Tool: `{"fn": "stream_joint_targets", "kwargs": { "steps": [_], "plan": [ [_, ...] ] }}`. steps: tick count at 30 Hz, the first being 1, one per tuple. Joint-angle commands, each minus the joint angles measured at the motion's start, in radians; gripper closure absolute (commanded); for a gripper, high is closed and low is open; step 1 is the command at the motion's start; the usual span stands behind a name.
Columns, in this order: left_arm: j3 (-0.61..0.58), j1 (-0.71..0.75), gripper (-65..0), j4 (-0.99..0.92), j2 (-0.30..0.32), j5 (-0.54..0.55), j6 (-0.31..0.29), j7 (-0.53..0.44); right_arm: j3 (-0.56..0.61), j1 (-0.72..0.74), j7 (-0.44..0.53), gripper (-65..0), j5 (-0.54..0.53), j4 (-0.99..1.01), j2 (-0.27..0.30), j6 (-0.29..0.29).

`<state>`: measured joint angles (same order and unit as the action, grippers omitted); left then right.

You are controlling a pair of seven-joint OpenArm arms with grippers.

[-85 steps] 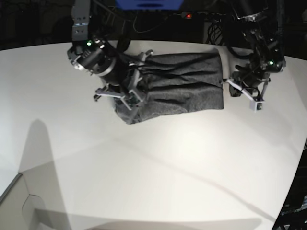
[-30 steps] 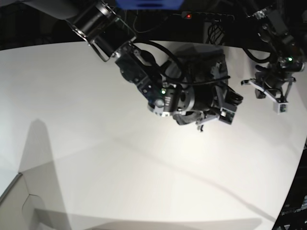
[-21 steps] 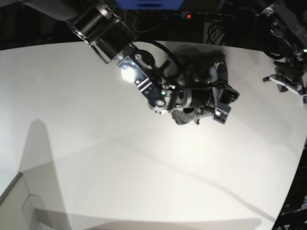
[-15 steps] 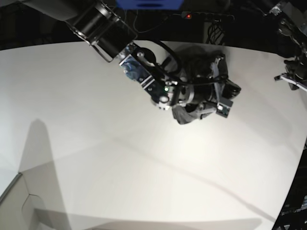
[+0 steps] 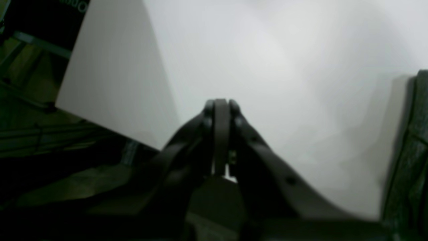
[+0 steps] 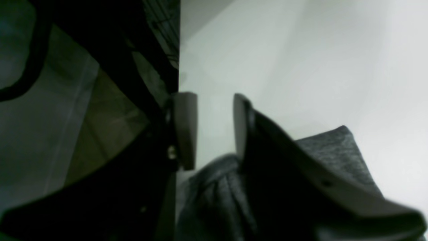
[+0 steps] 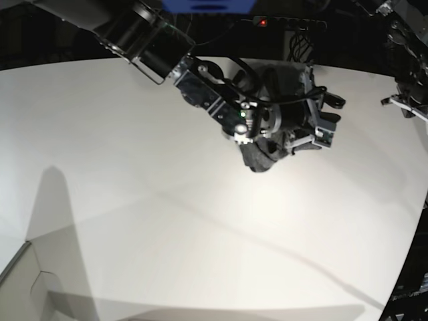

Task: Layout the t-shirt on the table in an organized manner, then fold the t-shirt properly
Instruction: 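Press the folded bundle down with the right gripper and release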

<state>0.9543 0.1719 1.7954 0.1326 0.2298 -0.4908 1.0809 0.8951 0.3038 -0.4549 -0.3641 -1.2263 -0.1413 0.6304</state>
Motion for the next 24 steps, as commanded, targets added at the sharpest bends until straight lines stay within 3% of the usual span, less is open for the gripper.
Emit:
{"fn": "stream_joint_targets", "kwargs": {
  "steps": [1,5,9,14,20,24],
  "plan": [
    [0.002,-0.005,0.0,0.017,0.016,0.012,0.002,-0.018,-0.004,0.019,0.029,-25.1,-0.02,-0.028,-0.016,0.004],
    [0.002,-0.005,0.0,0.017,0.02,0.012,0.002,-0.018,-0.054,0.011,0.02,-27.5,-0.02,-0.128,-0.016,0.004],
    [0.002,-0.008,0.0,0.017,0.02,0.012,0.002,-0.02,-0.228,-0.027,0.014,-27.9,-0.017,-0.218,-0.016,0.004],
    [-0.002,-0.015,0.0,0.017,0.014,0.012,0.001,-0.023,-0.4,-0.058,-0.087,-28.1,-0.014,-0.278,0.009,0.004],
    [-0.004,-0.019,0.0,0.017,0.012,0.013,0.001,-0.026,-0.426,-0.16,-0.097,-28.1,-0.014,-0.381,0.095,0.004],
    [-0.004,-0.036,-0.3,0.013,0.019,0.013,0.001,-0.02,-0.425,-0.231,-0.095,-28.1,-0.013,-0.396,0.111,0.004]
  ]
}}
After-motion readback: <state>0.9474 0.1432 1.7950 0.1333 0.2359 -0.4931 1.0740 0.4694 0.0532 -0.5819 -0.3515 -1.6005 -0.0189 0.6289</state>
